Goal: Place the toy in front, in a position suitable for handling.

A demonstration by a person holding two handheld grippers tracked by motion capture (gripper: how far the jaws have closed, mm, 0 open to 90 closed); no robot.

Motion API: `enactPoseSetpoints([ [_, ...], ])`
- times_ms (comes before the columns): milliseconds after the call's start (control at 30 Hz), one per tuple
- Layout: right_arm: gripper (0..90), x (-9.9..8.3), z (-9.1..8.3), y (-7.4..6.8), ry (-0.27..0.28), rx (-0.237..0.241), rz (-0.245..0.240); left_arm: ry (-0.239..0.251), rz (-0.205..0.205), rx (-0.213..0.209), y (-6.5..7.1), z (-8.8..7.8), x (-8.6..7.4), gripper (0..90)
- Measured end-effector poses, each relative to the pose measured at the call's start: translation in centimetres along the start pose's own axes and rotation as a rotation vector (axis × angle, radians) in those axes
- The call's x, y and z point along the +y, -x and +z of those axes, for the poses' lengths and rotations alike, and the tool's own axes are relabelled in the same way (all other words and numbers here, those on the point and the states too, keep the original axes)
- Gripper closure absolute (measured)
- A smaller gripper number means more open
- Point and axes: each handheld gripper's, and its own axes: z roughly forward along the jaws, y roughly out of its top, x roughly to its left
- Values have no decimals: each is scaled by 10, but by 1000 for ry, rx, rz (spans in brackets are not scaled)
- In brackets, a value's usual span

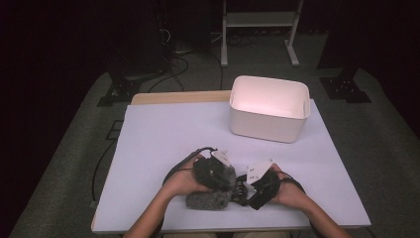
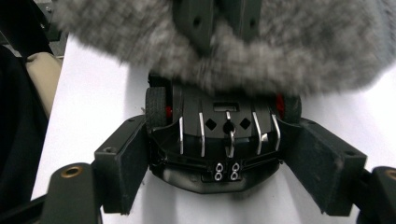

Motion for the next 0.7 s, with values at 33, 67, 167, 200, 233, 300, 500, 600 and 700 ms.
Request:
enactPoseSetpoints([
  [33,231,0,0,-1,-1,-1,-2,-9,16,-2,2,2,4,790],
  [67,231,0,0,-1,-3,-2,0,-14,27,-2,4,4,7,790],
  [167,231,-1,1,-1,-2,-5,-13,-20,61,-11,9,7,13,790],
  [200,231,-1,1,-2,-1,-5,-12,-21,64,-11,10,8,15,790],
  [233,231,-1,1,-2,-2,-5,-12,-16,68,-13,10,8,15,790],
  [300,232,0,1,-3,-2,-5,-9,0,67,-20,10,8,16,790],
  [500,231,-2,2,-2,3,1,4,0,59,-16,7,10,13,791],
  [600,231,-3,3,-1,9,2,-1,5,33,5,1,4,2,790],
  [700,232,-3,2,-1,10,2,3,19,-8,13,-5,-4,-10,790],
])
